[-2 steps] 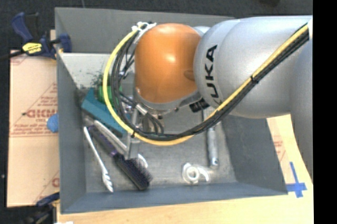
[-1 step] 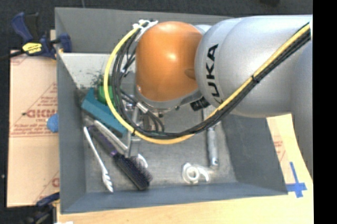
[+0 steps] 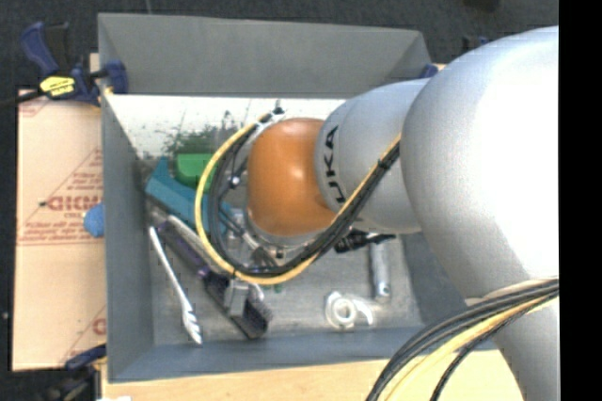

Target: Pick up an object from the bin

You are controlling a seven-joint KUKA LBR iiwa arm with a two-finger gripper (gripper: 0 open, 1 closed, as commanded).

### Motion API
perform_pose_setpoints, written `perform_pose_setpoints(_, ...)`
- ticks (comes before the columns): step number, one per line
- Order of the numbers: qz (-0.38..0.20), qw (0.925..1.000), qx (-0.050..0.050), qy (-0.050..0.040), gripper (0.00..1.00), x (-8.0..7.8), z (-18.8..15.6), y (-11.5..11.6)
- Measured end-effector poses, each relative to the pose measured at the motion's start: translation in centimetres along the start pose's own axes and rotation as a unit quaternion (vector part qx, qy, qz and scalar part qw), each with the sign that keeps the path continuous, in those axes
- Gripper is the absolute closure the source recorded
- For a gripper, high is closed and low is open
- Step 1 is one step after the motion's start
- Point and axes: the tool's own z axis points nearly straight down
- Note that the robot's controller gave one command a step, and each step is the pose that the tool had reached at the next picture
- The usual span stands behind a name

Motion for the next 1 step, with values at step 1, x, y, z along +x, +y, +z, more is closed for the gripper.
perform_pose_setpoints(1,0.005,1.0,0.002,-0.0008,0.0,0.1,-1.55,0.15)
